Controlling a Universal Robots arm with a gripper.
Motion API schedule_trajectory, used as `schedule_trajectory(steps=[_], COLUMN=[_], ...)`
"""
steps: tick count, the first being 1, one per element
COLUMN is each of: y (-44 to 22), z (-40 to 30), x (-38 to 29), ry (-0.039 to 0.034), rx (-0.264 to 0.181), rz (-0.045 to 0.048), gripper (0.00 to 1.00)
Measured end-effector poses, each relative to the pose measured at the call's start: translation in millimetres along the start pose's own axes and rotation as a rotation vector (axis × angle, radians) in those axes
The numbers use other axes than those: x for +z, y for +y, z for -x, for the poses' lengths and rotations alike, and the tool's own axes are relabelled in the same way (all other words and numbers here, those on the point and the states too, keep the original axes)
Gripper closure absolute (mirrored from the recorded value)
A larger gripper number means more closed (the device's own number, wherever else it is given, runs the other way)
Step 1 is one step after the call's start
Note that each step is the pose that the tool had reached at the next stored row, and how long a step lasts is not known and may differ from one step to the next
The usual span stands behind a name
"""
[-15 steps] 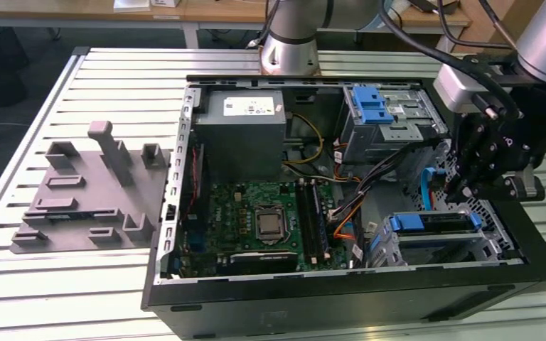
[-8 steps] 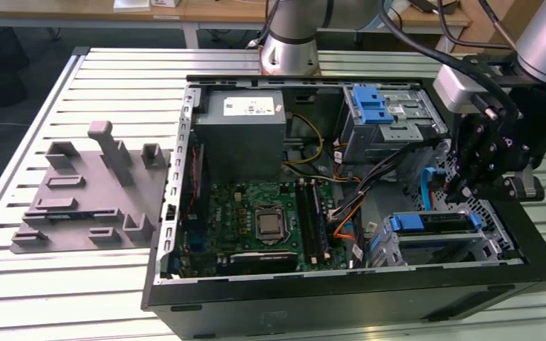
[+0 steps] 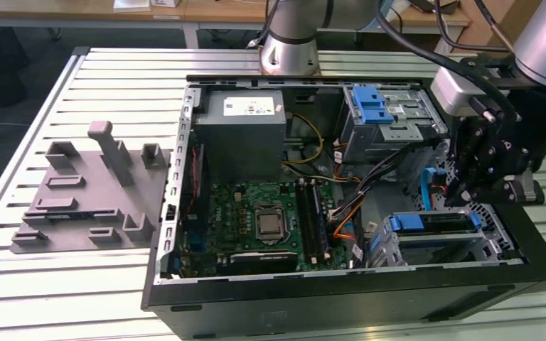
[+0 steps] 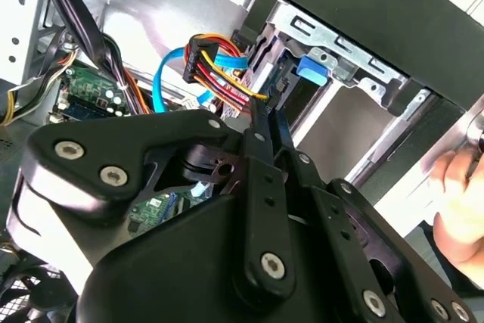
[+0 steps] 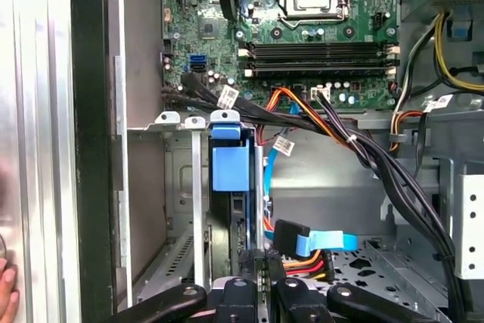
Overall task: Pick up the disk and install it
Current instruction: 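Insert the first disk wire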
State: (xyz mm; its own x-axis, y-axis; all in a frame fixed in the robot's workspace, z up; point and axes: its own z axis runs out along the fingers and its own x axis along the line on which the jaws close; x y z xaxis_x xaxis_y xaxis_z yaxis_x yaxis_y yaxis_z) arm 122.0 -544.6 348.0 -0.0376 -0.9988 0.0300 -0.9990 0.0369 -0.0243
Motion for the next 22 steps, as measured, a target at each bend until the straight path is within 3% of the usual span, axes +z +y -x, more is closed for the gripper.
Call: schedule_trajectory(steps=[5,11,19,22], y=[0.2,0.1,-6.3,-7.6], z=[-0.4,-1.6,-2.0,-2.7], x=[5.8,6.1,6.4,6.6], ry=[0.0000,0.0002,0.0011,0.0012], rx=[0.000,0.001,0.001,0.001], rz=[0.0000,0.0010,0.0261,0.0311], gripper=[0.83,0.83,0.83,0.83])
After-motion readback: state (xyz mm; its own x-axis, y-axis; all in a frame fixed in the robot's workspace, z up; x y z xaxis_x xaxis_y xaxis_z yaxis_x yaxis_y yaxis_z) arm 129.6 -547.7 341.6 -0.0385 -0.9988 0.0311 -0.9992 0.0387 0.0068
